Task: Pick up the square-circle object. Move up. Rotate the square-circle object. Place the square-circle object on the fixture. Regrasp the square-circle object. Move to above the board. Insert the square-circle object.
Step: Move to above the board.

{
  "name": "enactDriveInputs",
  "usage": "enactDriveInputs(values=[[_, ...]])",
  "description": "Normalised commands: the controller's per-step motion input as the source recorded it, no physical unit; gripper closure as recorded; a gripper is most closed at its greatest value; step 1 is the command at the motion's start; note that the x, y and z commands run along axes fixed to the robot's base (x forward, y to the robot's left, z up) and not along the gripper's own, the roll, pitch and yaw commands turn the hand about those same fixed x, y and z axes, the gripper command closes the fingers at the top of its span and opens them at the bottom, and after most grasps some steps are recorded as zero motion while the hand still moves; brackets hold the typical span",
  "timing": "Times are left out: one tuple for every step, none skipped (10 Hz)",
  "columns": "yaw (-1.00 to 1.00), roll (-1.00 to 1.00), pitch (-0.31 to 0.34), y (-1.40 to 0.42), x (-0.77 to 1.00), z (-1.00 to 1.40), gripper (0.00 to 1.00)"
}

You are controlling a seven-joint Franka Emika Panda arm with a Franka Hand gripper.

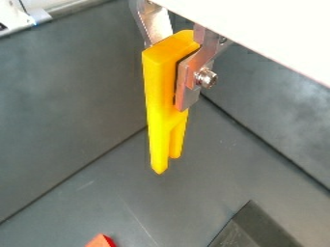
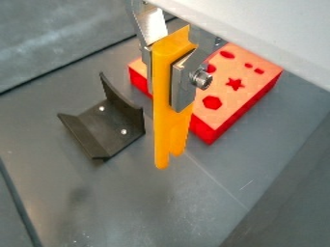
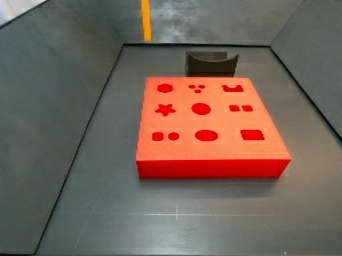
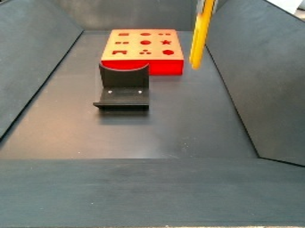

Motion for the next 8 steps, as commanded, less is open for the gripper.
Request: enactDriveInputs(values=[[0.01, -0.11, 0.07, 0.06, -0.02, 1.0, 1.0], [0.0, -0.1, 0.069, 0.05, -0.01, 0.94, 1.0], [-0.01, -0.1, 0.07, 0.04, 0.0, 0.77, 1.0], [-0.01, -0.1, 0.074, 0.03, 0.0, 0.6, 1.0], [-0.01, -0.09, 0.074, 0.03, 0.01, 0.43, 1.0], [-0.01, -0.09, 0.076, 0.02, 0.01, 0.2, 1.0], [-0.42, 0.11, 0.336, -1.0, 0.2, 0.11, 1.0], [-0.39, 0.11, 0.329, -1.0, 0.21, 0.11, 1.0]])
